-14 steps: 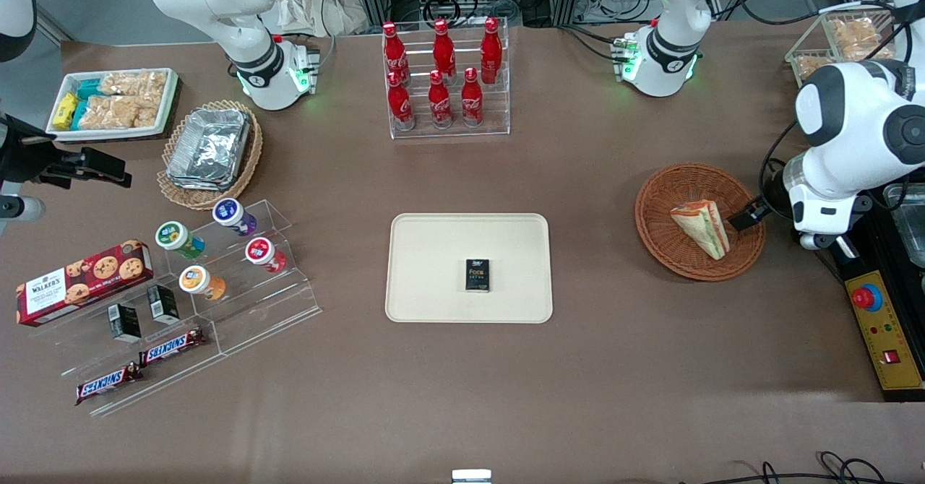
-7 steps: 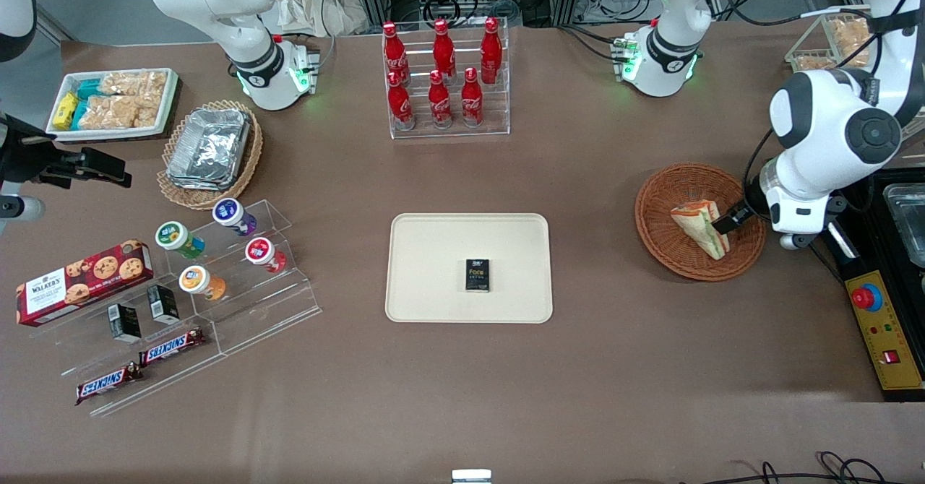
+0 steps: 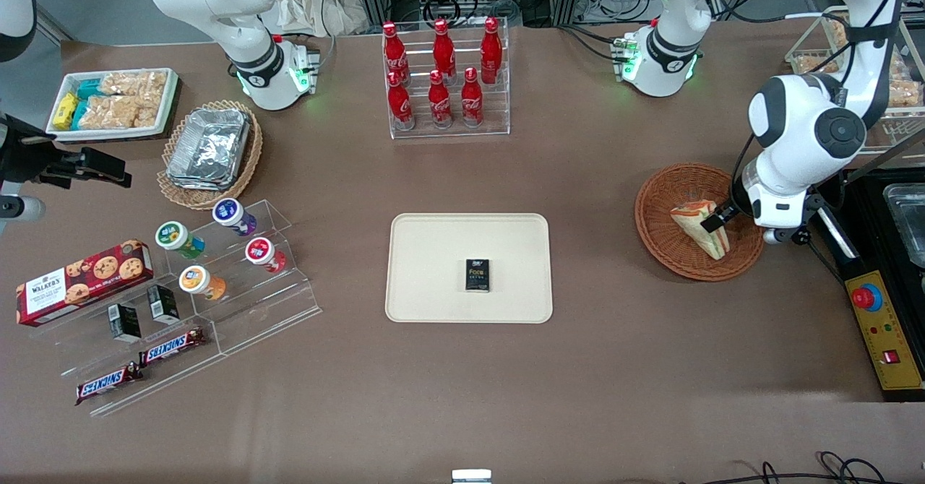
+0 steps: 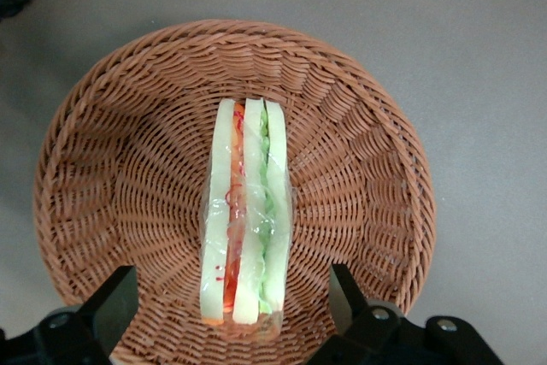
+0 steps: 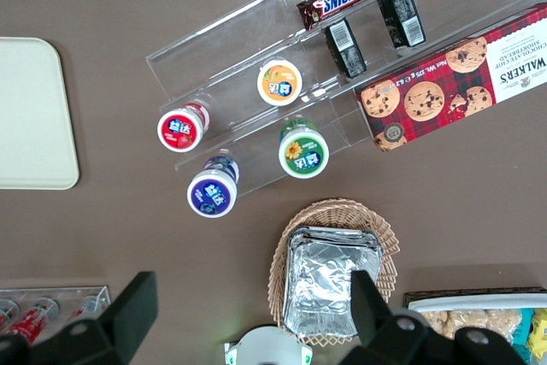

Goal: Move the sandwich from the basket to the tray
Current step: 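Lower the open left gripper around the sandwich's upright edge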

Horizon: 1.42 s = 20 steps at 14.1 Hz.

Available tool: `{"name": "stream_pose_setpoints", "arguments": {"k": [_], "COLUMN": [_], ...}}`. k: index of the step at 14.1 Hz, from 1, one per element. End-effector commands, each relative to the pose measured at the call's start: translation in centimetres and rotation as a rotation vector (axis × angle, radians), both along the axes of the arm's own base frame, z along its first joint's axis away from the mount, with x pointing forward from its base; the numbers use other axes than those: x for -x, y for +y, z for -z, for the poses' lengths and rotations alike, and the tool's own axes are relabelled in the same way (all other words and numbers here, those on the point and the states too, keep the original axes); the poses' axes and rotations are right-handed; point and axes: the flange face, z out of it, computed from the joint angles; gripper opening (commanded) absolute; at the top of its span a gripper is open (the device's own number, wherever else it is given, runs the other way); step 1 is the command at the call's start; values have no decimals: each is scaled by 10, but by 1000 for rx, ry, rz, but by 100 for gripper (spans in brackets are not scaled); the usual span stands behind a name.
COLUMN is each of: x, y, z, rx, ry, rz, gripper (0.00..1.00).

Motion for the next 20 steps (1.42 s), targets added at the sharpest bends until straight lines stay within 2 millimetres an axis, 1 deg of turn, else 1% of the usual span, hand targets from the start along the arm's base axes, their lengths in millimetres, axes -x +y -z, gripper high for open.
{"name": "stream_pose_setpoints", "arguments": {"k": [1,4,6,8,11,12,13,14,15,19,20], "x": [17,24,30,33,36,36,36,36,36,35,34], "y": [-2,-3,-3,-3,-2,-2,-3,-3,-3,-2,-1], "z": [12,23,37,48,57,58,57,58,59,57,55], "rx": [-3,-2,-3,-4,-4,-4,-4,-5,-5,-6,-5], "ry": [-48,-49,-66,-68,-80,-78,-80,-78,-75,-70,-69], "rz": [-9,-7,2,5,4,6,7,10,11,57,77], "gripper": [99,99,99,99,98,86,55,17,0,0,0]}}
